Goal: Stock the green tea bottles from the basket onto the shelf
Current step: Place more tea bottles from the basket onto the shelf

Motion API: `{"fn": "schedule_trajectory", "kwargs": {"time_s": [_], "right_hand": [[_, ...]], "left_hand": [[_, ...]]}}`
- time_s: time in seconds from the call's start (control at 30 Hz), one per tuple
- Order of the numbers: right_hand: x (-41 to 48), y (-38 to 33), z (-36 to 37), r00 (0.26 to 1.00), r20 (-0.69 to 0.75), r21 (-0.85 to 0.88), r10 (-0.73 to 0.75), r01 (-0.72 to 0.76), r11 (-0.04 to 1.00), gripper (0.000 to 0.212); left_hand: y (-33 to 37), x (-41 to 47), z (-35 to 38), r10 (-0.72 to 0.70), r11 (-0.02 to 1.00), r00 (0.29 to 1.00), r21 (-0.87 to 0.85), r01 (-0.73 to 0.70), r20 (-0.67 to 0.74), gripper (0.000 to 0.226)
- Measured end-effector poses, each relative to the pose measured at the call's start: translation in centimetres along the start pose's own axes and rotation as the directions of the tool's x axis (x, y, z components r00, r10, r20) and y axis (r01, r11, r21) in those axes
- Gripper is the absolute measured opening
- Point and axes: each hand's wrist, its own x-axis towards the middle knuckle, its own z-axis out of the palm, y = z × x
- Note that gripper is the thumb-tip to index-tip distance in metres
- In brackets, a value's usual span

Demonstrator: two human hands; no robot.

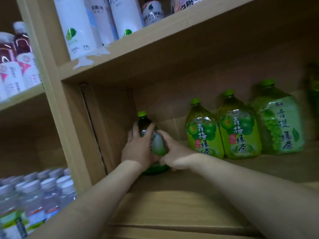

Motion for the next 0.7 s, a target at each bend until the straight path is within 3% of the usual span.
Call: {"fn": "schedule_trajectory", "kwargs": {"time_s": [0.17,0.33,0.47,0.63,0.7], "right_hand": [[1.5,1.4,0.8,0.999,-0.040,0.169,0.034,-0.027,0.985,0.090],[1.9,2.7,1.3,0.997,-0.066,0.184,0.051,-0.038,0.982,0.088],[0.9,2.6,0.7,0.992,-0.117,0.191,0.038,-0.015,0.981,0.085],[-1.0,0.7,-1.9,0.955,-0.294,0.029,-0.045,0.056,0.998,0.063],[-1.6,-0.2,-3.3,0.931,-0.360,-0.051,-0.051,0.035,0.998,0.060]], "left_hand": [[-0.8,2.1,1.8,0.082,0.984,0.996,0.158,-0.077,-0.020,0.109],[-1.0,2.6,2.7,0.101,0.964,0.995,0.248,-0.093,-0.021,0.108],[-0.8,2.3,2.2,0.076,0.997,0.997,0.010,-0.076,-0.025,0.109],[0.3,0.4,1.2,-0.040,0.943,0.995,-0.332,0.007,-0.090,0.082],[1.1,-0.2,0.4,-0.049,0.904,0.986,-0.426,-0.023,-0.157,0.069]]}}
